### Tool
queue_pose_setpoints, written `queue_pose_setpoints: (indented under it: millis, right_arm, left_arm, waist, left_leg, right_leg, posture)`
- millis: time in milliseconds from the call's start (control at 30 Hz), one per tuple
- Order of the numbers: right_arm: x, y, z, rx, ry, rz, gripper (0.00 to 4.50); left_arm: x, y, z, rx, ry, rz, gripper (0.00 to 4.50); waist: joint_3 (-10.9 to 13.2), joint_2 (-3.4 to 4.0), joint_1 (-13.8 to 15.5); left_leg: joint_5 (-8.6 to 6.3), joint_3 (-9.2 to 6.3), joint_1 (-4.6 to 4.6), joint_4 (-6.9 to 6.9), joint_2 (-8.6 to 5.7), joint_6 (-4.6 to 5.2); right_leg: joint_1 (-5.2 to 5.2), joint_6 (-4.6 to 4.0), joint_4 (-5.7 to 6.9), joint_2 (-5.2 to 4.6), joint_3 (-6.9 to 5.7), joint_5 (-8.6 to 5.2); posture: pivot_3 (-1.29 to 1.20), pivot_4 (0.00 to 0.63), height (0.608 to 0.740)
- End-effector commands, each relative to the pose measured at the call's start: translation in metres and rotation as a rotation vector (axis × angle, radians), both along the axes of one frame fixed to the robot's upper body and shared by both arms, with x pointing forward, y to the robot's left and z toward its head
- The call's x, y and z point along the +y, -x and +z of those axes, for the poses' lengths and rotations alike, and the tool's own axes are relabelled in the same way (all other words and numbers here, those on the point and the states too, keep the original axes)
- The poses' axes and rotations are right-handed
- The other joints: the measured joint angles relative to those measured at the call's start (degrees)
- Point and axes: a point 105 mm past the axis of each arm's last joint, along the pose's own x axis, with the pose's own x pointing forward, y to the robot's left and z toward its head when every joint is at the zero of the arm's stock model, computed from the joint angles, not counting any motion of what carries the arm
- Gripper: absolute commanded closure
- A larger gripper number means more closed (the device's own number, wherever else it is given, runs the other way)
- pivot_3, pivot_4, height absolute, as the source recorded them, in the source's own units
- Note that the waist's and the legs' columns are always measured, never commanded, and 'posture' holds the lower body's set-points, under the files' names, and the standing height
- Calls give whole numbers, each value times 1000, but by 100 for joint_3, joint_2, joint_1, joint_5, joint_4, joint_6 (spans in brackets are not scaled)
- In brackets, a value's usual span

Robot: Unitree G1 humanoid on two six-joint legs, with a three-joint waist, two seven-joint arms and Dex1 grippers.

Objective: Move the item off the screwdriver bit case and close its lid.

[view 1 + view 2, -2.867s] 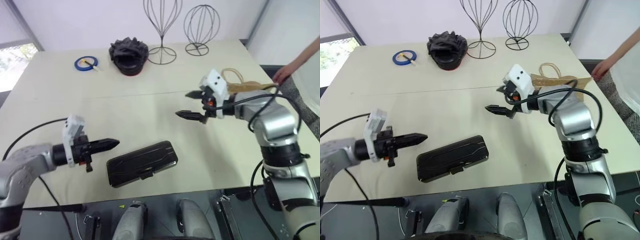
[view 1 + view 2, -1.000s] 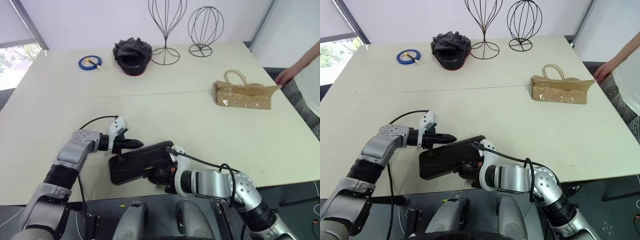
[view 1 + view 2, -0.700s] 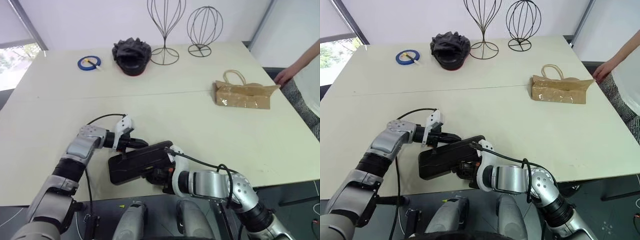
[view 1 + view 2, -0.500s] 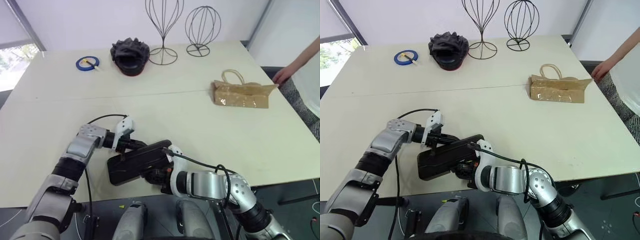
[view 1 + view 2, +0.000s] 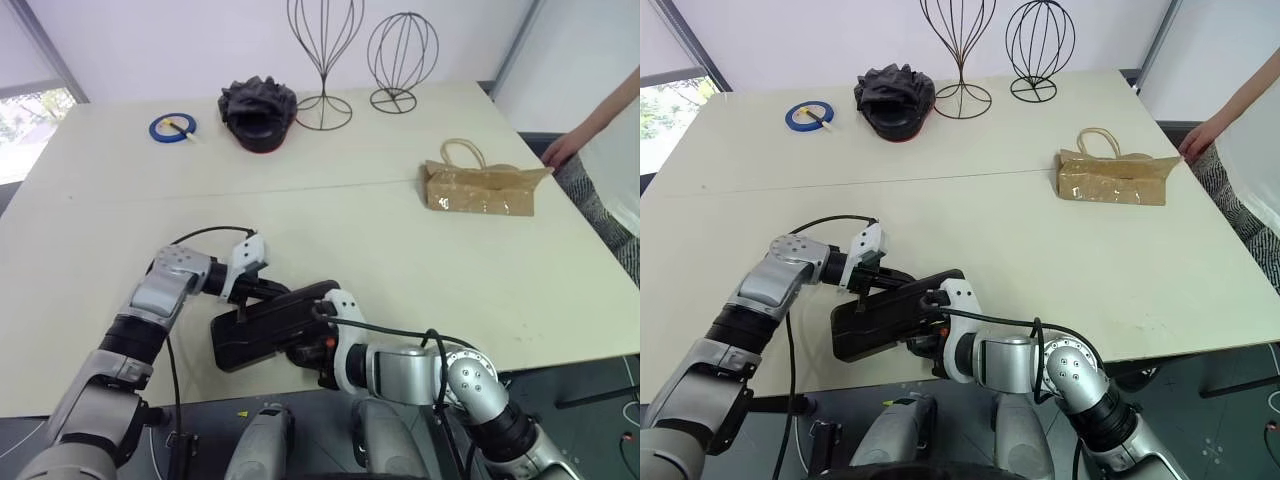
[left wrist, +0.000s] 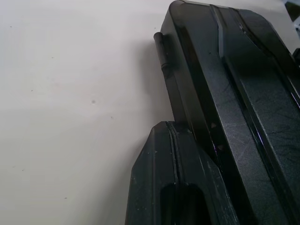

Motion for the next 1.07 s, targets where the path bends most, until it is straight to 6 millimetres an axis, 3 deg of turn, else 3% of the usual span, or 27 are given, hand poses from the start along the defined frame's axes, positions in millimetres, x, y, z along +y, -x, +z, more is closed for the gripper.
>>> queue_pose_setpoints:
  millis: [33,167,367,533,633,833,1067]
  right_arm:
    - [-3,-28,24,-118,-36,-88,4377]
    - [-8,-16,24,-116,-28,27,4377]
    - [-49,-5,46,-197,-17,173,4377]
    - [-75,6,68,-316,43,334,4377]
    - [-91,-1,86,-398,79,378,4377]
    - [-124,-29,123,-612,181,391,4377]
    - [-133,-39,139,-794,209,462,4377]
  left_arm:
    - [-20,13,-19,72,-3,-111,4500]
    - [-22,-8,-5,9,17,-73,4500]
    - [13,-22,20,-56,39,51,4500]
    - [49,-19,45,-132,40,164,4500]
    - [66,-15,64,-185,55,239,4500]
    - [74,15,97,-188,164,371,4500]
    - [53,100,101,-65,271,429,4500]
  waist:
    - [-1,0,19]
    - [-1,-2,63]
    - [5,-9,4]
    - [9,-7,-29]
    - [11,-6,27]
    - [17,-8,64]
    - [20,-11,27]
  left_leg:
    - [0,1,0,1,-1,0]
    - [0,0,-6,9,-6,0]
    - [-6,2,-12,9,-9,12]
    - [-13,-1,-12,1,7,24]
    - [-13,-1,-14,6,4,24]
    - [-14,1,-21,6,0,23]
    - [-23,9,-25,0,1,36]
  right_leg:
    - [1,0,0,0,0,0]
    - [2,1,-1,-2,-4,0]
    - [0,5,-8,-11,-4,1]
    - [-10,1,-3,4,-5,-1]
    - [-6,2,-8,-2,-6,-1]
    - [1,3,-40,-11,-4,-2]
    - [-1,10,-64,-14,4,-1]
  posture:
    - [0,150,740]
    - [0,150,740]
    - [0,150,740]
    - [0,150,740]
    - [0,150,740]
    - [0,150,740]
    - [0,150,740]
